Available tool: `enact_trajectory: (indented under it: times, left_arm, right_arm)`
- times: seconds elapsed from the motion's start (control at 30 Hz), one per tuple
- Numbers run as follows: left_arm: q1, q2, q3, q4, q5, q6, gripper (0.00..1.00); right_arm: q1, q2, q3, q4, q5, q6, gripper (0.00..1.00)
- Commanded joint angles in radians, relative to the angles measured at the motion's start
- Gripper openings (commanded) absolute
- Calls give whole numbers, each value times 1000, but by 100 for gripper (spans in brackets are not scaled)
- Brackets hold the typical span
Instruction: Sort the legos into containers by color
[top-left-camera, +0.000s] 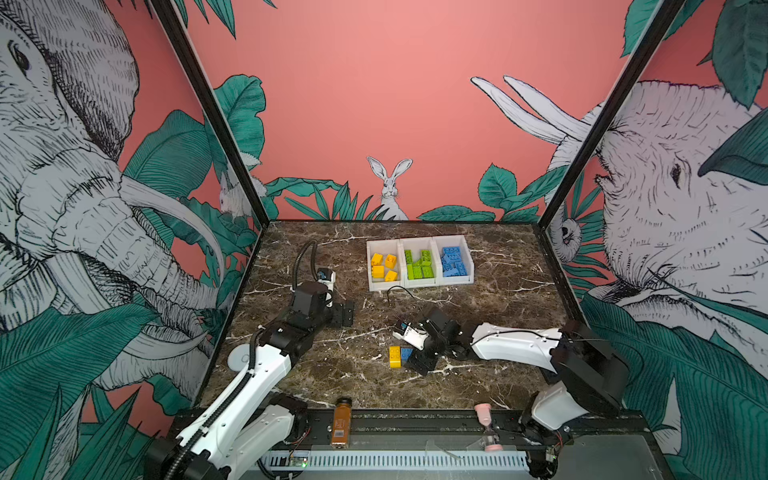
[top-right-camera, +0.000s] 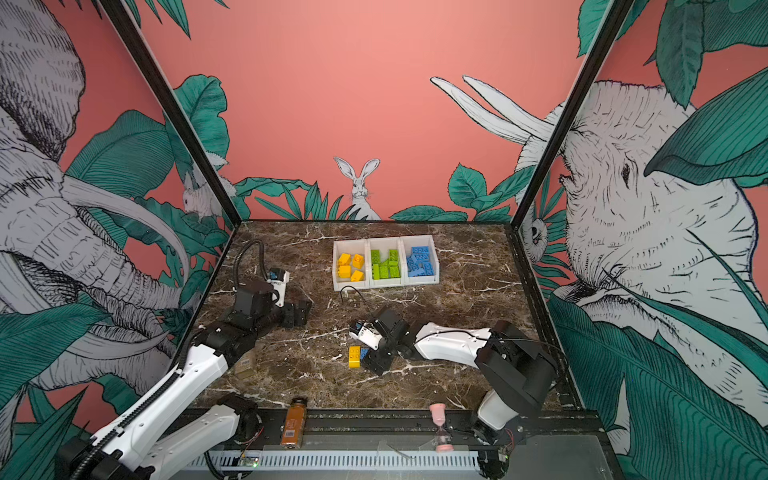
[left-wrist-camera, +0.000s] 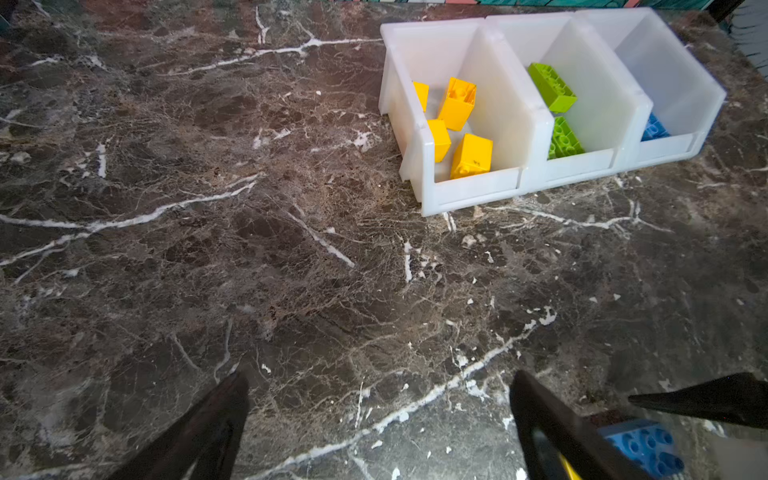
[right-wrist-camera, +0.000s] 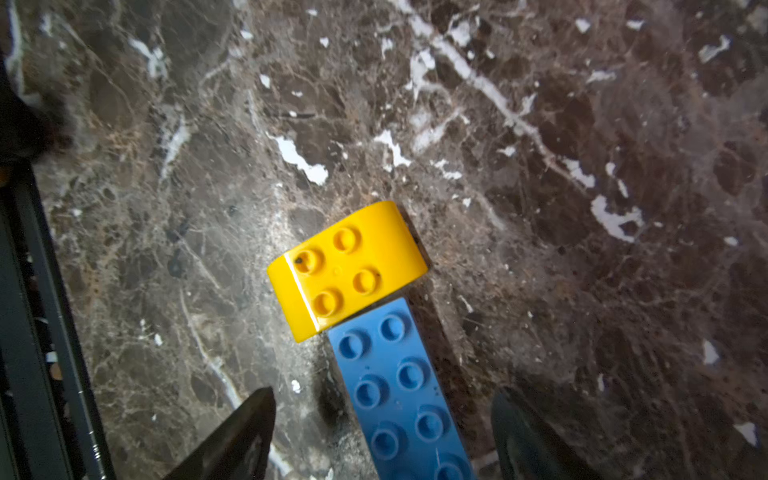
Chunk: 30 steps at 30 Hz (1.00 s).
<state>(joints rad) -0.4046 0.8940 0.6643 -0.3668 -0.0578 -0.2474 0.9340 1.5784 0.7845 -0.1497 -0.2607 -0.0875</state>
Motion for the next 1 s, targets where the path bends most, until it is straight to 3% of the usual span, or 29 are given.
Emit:
enact_trajectory:
  times: [0.0,0.2,0.47,0.73,0.9,0.97]
  left_arm:
    - [9,-27,-18,-22,-7,-1,99]
    - [14,-33,-29,-21,-7,3,99]
    - [18,-31,-6,-43,1,11,99]
    - [19,-47,31,-85,37,57,99]
    - [18,-20,67,-114,105,71,99]
    - [18,2,74,-121,141,71,99]
  right_arm:
    - [4,34,28,-19,55,-21,80]
    - [5,90,70,-49,92,-3,71]
    - [-8,84,62,1,123,47,50]
    - [-113,30,20,100,31,149,29]
    - [-202,-69,18,121,56,205,15]
    - [-250,-95,38,102,62,219,14]
